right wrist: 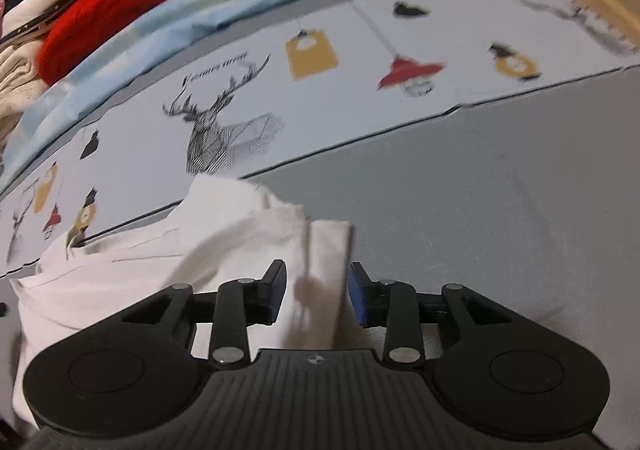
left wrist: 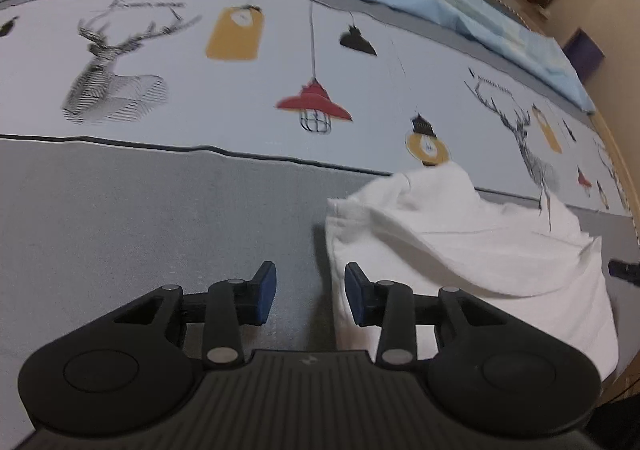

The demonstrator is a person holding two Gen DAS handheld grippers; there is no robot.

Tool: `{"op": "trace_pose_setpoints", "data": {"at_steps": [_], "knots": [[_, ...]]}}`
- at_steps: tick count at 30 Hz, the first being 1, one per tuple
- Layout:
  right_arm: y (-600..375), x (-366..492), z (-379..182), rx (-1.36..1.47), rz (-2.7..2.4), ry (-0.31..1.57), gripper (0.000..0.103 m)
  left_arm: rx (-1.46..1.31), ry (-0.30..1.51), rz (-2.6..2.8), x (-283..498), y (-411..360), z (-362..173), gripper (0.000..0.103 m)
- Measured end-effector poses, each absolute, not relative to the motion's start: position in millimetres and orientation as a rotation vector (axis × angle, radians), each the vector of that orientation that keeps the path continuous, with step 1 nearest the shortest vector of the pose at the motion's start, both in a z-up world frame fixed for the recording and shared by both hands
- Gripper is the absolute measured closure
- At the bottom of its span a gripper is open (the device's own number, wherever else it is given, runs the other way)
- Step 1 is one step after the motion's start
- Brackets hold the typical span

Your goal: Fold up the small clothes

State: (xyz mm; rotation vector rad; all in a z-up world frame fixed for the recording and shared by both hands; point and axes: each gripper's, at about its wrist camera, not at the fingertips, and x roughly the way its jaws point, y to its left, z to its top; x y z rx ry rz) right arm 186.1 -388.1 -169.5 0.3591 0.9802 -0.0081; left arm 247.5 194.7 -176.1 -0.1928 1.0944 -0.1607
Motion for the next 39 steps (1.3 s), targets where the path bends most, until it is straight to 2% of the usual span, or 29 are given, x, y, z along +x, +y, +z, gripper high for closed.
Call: {"op": "trace_pose_setpoints", "data": {"at_steps": [3,8,9,10,12,17,20,23,25,27,29,31,34,37,39], "knots": [[-375.2,199.8,-176.0,0.297,-0.004,0.976,0.065,-0.169,1.106,-0.174,256.7,184.9,-187.4,0.058],[-362.4,215.2,-180.7,0.21,-0.017,0.966,0.067,-0.174,1.086,-0.164,272.6,176.4,-195.3,0.059],[-358.7,217.0,-179.6,0.189,-0.011,0.95,0.083,-0.18,1.075,-0.16,275.3,177.0,-195.5,0.061],[-355.4,218.3,-178.3,0.17,-0.003,0.94,0.094,-0.19,1.07,-0.161,277.3,177.4,-195.8,0.074],[-354.0,219.4,-173.3,0.17,-0.009,0.911,0.098,-0.208,1.078,-0.196,279.8,175.7,-195.9,0.096],[-366.4,215.1,-138.9,0.241,-0.102,0.691,0.099,-0.156,0.899,-0.186,278.5,168.8,-160.6,0.099],[-366.6,224.9,-138.5,0.238,-0.163,0.657,0.099,-0.21,0.837,-0.116,286.7,170.3,-151.6,0.099],[-363.3,241.8,-149.5,0.234,-0.192,0.7,0.098,-0.173,0.858,-0.089,298.0,159.5,-157.1,0.098],[-359.5,253.2,-163.6,0.232,-0.19,0.795,0.095,-0.149,0.93,-0.059,305.4,156.2,-167.7,0.096],[-358.2,254.3,-171.0,0.225,-0.211,0.872,0.079,-0.156,0.982,-0.053,303.9,162.9,-171.8,0.096],[-362.6,246.3,-169.5,0.255,-0.183,0.911,0.072,-0.183,1.01,-0.071,296.8,170.7,-168.2,0.089],[-366.6,232.3,-168.4,0.298,-0.118,0.966,0.068,-0.232,1.052,-0.123,283.4,180.8,-167.8,0.071],[-368.4,207.1,-170.7,0.287,-0.075,1.049,0.066,-0.27,1.177,-0.239,263.6,183.3,-176.6,0.061],[-368.5,179.3,-172.2,0.268,-0.006,1.111,0.065,-0.185,1.262,-0.331,238.4,176.4,-186.4,0.06],[-367.0,157.5,-172.9,0.251,0.033,1.139,0.061,-0.135,1.292,-0.378,221.5,173.0,-192.1,0.06]]}}
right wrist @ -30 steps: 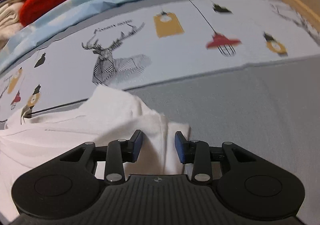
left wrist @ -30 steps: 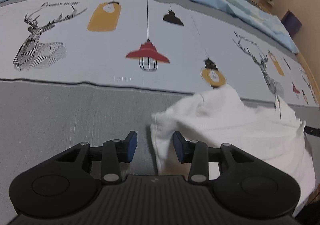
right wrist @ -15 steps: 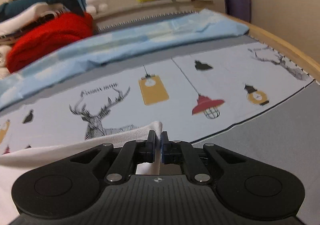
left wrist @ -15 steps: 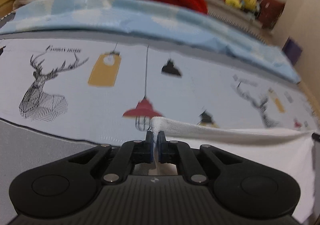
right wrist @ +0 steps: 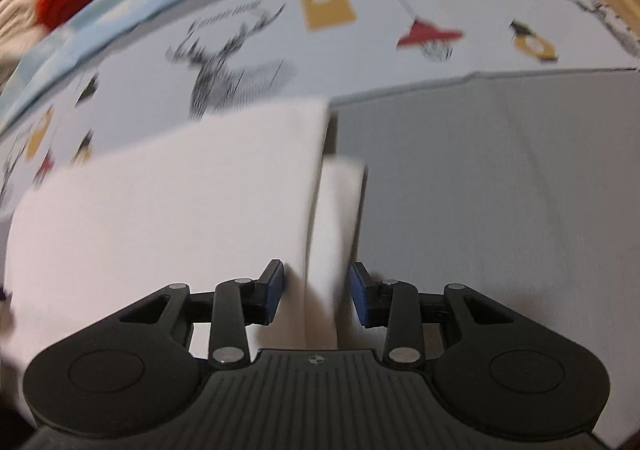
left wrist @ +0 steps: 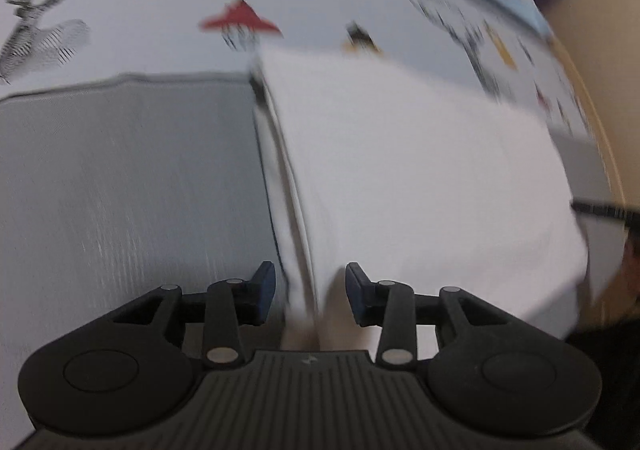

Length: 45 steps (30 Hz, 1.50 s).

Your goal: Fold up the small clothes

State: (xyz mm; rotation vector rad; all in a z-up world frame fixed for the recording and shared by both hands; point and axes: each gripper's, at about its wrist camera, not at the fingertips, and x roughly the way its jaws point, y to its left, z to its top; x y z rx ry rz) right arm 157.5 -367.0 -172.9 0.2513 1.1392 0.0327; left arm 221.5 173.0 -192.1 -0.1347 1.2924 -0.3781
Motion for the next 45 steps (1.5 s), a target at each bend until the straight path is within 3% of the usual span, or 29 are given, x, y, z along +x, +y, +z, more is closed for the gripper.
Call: {"op": "trace_pose_setpoints", "data": {"at_steps": [6,8,9,11,16,20,22,23,26,31,33,35,37,39,42,45], "knots": [[-359.3,125.5,-186.1,0.179,0.093,1.227,0.056,-0.025,1.336,-0.415,187.1,168.3,-203.0,0.064],[-354.2,119.8,-191.2,0.142,0.098,1.258,0.06,-0.004,1.346,-0.397,179.5,167.9,-205.6,0.087],[-352.7,118.3,-191.6,0.142,0.111,1.266,0.075,-0.001,1.343,-0.406,175.6,167.1,-203.7,0.095],[-349.7,115.2,-188.4,0.149,0.111,1.256,0.097,0.033,1.303,-0.41,168.8,165.7,-194.5,0.096],[-346.1,109.8,-177.2,0.237,0.084,1.196,0.098,-0.071,1.251,-0.362,153.5,194.3,-166.9,0.097],[-336.9,105.6,-189.8,0.18,0.087,1.278,0.098,-0.027,1.365,-0.297,139.8,202.5,-182.9,0.095],[-333.6,102.5,-186.4,0.149,0.059,1.273,0.094,0.011,1.324,-0.263,136.1,203.3,-177.1,0.094],[-332.1,100.4,-181.1,0.131,0.034,1.247,0.084,-0.019,1.279,-0.273,135.1,204.6,-169.2,0.094],[-327.8,94.7,-161.8,0.115,0.024,1.131,0.081,-0.137,1.187,-0.354,134.8,203.6,-150.3,0.094],[-314.6,100.6,-187.7,0.059,0.067,1.245,0.081,0.101,1.377,-0.35,140.6,173.3,-190.4,0.093],[-314.5,98.7,-189.8,0.028,0.036,1.259,0.073,0.133,1.382,-0.337,140.1,173.6,-190.9,0.093],[-319.9,98.5,-180.8,0.096,0.05,1.208,0.073,0.071,1.318,-0.353,138.9,179.7,-174.1,0.09],[-321.0,100.3,-187.6,0.044,0.017,1.242,0.069,0.036,1.289,-0.359,138.4,184.5,-168.3,0.077],[-315.7,99.1,-194.8,-0.032,-0.007,1.283,0.052,0.114,1.355,-0.299,135.9,183.4,-182.8,0.072],[-320.9,99.6,-166.3,0.04,-0.048,1.162,0.053,0.189,1.321,-0.265,127.0,179.4,-177.2,0.069],[-327.8,85.5,-114.5,0.119,-0.107,0.934,0.051,-0.003,1.164,-0.162,120.8,199.5,-133.8,0.068]]}}
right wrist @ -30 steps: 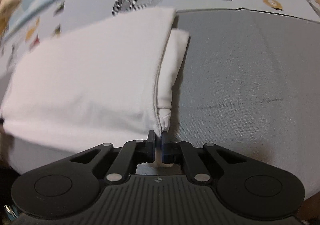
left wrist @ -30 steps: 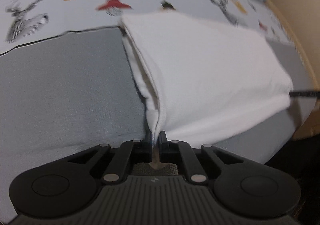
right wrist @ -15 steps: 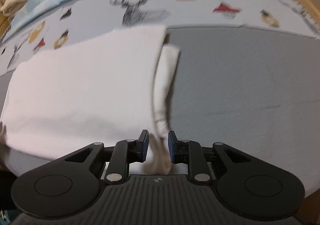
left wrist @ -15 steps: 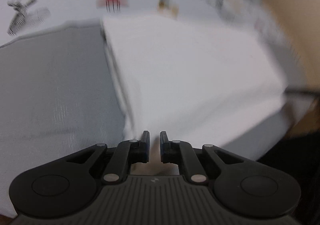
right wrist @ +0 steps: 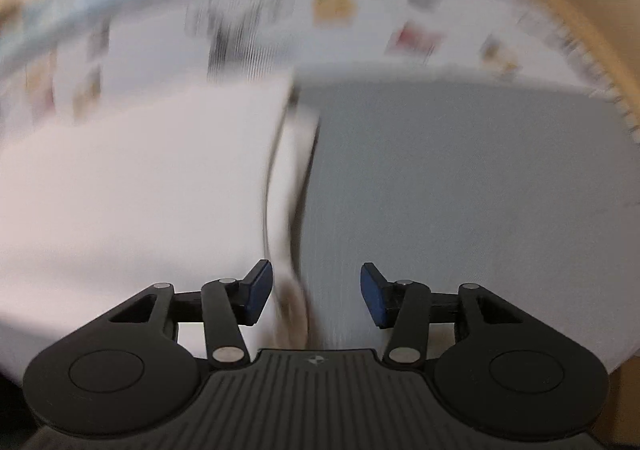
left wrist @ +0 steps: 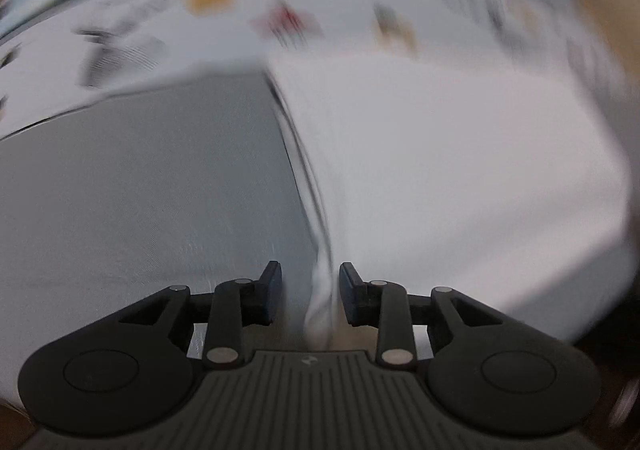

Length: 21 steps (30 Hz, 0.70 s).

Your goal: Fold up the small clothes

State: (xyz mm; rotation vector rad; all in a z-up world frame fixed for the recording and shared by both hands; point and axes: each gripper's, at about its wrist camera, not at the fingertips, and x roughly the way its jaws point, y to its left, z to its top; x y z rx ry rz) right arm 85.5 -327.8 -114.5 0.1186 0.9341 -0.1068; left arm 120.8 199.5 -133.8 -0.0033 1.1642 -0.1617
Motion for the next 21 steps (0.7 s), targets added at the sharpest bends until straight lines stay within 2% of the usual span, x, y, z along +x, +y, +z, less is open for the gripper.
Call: {"op": "trace_pose_setpoints", "data": {"at_steps": [4,7,17,21], "knots": [[-326.5,51.8,-67.7,0.199,-0.086,0.722,0.049,-0.227,1.05,-0.101,97.6,203.4,-98.4,0.068],[-313.1,29.2,-64.0,0.17,-0.039,0.651,0.047,-0.286,1.027,-0.076,71.8,189.4,-102.6,0.068],[-285.9,34.2,-119.7,0.089,-0.042,0.812,0.046,-0.369,1.123,0.048,63.5,192.8,-181.9,0.068],[-289.7,29.5,-121.3,0.117,-0.053,0.817,0.046,-0.364,1.146,0.099,73.8,199.4,-195.2,0.062]]}}
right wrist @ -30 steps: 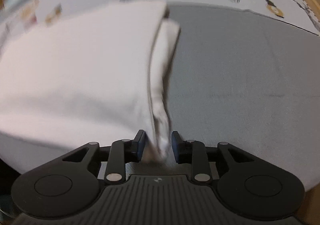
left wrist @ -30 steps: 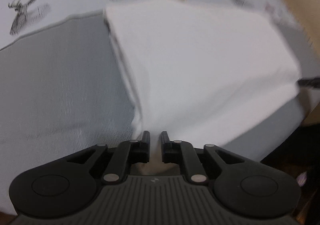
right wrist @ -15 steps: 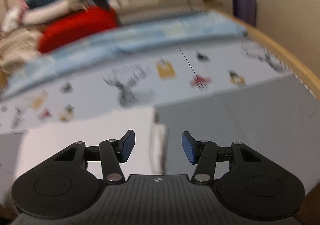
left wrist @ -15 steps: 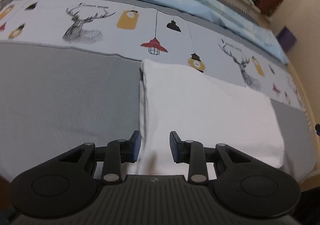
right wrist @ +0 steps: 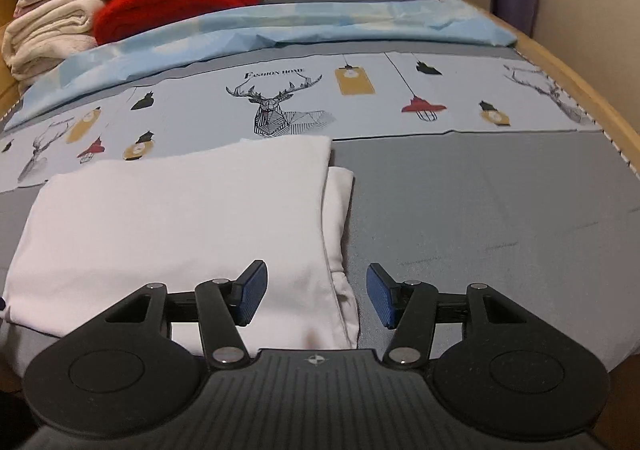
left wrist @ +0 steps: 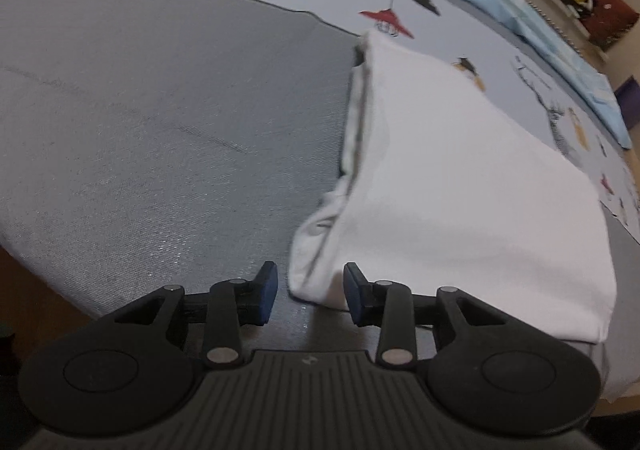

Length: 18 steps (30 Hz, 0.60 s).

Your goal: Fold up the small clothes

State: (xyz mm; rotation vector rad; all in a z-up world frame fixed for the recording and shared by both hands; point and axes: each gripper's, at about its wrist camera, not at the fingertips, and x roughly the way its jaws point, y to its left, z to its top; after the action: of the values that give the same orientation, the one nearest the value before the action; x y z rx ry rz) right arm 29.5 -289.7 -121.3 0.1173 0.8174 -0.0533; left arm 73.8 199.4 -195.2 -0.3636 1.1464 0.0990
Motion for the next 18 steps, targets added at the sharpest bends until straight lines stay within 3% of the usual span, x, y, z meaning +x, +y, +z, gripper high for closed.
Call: {"op": "trace_pose_setpoints", "data": {"at_steps": [9,18], "knots": [[-293.5,28.2,-121.8,0.137,-0.059,0.815,0.046,-0.351,1.16,0.093,79.1,199.4,-206.4,0.048],[-293.6,30.9,-125.9,0.124,-0.075,0.836,0.046,-0.34,1.142,0.1,83.2,194.0,-207.6,0.045]]}}
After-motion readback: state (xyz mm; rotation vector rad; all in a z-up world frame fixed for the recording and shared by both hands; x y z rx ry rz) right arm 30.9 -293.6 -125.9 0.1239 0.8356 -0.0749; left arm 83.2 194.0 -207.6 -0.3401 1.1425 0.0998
